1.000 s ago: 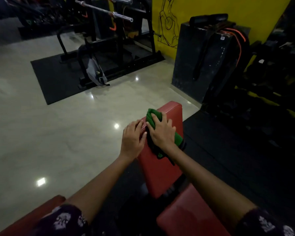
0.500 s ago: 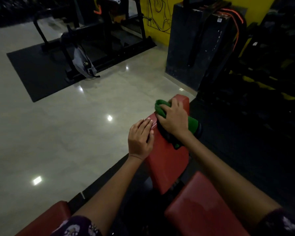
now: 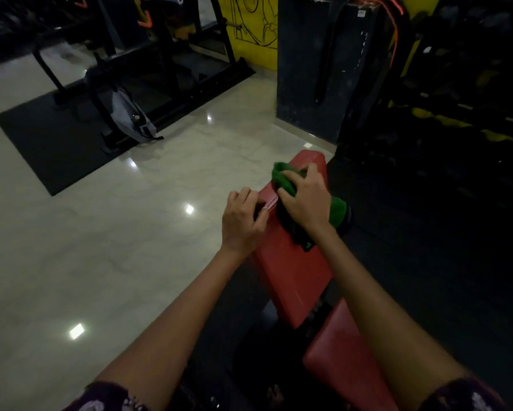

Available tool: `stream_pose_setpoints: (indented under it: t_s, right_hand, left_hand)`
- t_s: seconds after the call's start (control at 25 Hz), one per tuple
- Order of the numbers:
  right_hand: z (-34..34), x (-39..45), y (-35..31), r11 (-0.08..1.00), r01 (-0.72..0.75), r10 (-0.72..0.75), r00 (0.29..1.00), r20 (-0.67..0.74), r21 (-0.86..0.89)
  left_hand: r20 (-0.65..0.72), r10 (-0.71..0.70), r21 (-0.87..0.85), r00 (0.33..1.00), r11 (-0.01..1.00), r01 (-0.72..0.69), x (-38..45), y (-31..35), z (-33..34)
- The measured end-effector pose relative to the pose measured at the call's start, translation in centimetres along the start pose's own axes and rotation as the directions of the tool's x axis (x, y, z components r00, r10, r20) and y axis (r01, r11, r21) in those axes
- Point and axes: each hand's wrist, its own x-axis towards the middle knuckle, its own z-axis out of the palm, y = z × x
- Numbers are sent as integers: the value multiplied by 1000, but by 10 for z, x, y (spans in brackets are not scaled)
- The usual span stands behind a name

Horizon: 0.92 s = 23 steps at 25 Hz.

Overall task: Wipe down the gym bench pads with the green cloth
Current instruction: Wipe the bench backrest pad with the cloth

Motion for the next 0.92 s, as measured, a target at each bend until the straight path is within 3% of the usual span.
stream_pose_setpoints:
  t_s: [0.24,0.36,0.56,0.68,0.76,0.84,0.92]
  right_hand:
    - [38,-111,-9,939,-46,79,993,-84,340]
    - [60,-150,2,957,-57,94,989,-118,283]
    - [54,-151,18,969,-217,241,940,-240,121]
    - [42,-150,8,975,-35,106,941,-320,220]
    - [40,-142,-7,930,18,96,952,-292,366]
    - [51,-138,-16,884,-25,154,958,-240,468]
    - [66,-146,-16,896,-96,171,975,-139,434]
  left_hand:
    - [59,62,-158,996,986,-52,-4,-7,2]
    - [84,55,-157,995,987,-41,-1,-6,0]
    - [148,-2,-98,989,995,16,-1,3,-7]
    - [249,-72,-77,966,993,93,12,10,-8]
    - [303,-85,7,949,996,87,25,17,-6]
    - [319,-50,90,946,996,23,25,18,-1]
    - [327,-21,96,945,995,-11,23,14,2]
